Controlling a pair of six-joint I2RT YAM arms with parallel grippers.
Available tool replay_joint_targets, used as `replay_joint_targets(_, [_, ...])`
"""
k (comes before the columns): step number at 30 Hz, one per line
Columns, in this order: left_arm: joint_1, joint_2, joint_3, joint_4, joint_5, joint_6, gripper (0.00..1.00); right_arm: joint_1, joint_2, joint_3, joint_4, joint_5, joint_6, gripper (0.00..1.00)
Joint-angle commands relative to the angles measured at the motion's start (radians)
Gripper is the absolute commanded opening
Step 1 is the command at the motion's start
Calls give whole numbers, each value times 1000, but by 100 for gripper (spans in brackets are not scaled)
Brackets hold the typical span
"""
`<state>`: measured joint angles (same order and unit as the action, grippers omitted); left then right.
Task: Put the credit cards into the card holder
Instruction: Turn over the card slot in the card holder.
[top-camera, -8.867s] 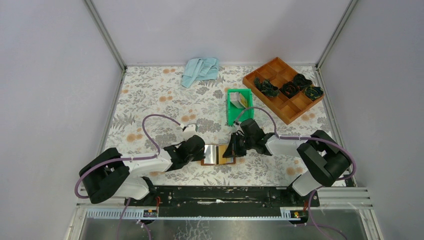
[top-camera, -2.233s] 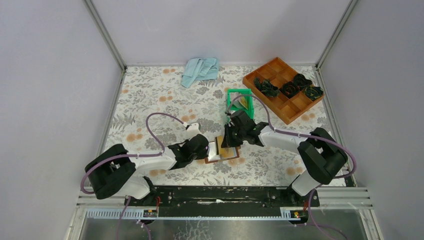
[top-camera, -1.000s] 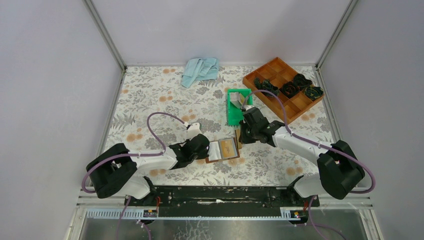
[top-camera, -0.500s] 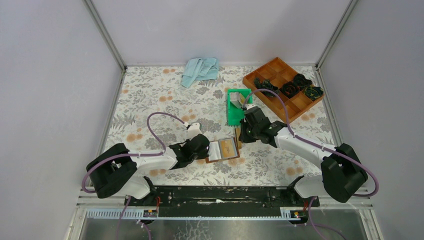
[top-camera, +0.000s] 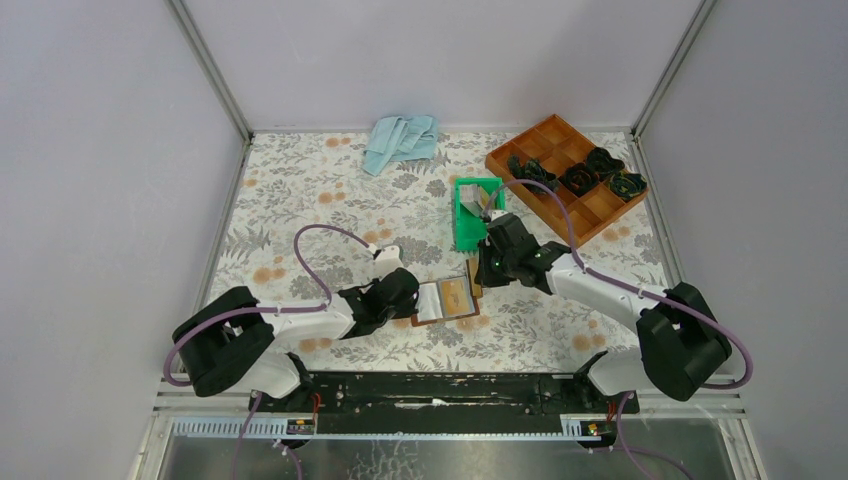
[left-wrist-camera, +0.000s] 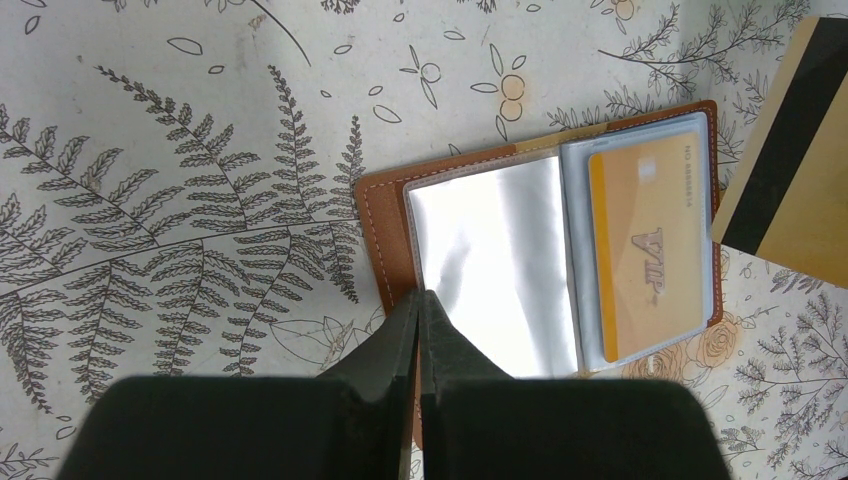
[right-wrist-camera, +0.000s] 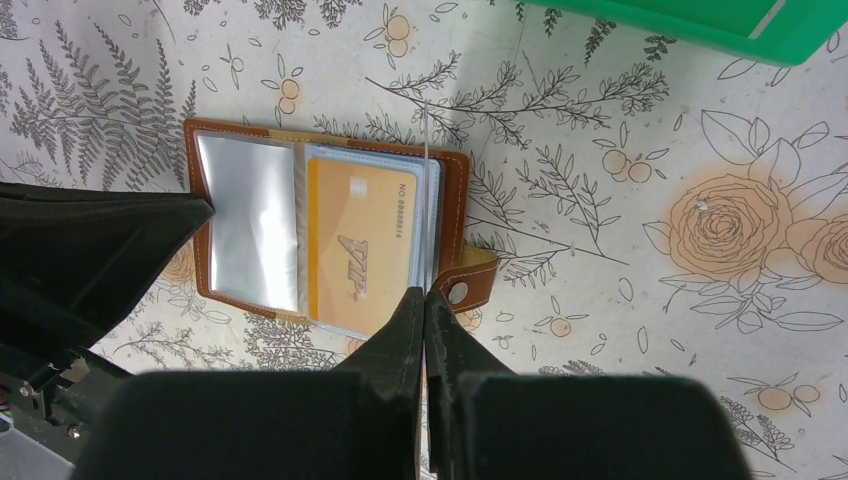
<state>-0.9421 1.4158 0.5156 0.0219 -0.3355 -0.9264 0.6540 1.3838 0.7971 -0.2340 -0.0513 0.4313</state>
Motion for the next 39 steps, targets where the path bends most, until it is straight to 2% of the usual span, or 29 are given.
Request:
replay_joint_targets(1, [-7,66,-29,-94,25,15,3,-4,1,-8,33,-19,9,0])
replay_joint_targets(18, [-8,73,-33,-88,28,14,3,-4,-20,-58,67,-40,34,0])
replay_joint_targets(30, [-10,74,-36,-88,27,14,2,-4,-102,-82,116,-47,78,0])
replay_joint_targets(39, [-14,72,-35,-88,25,12,2,-4,-75,-83,142,-82,90,0])
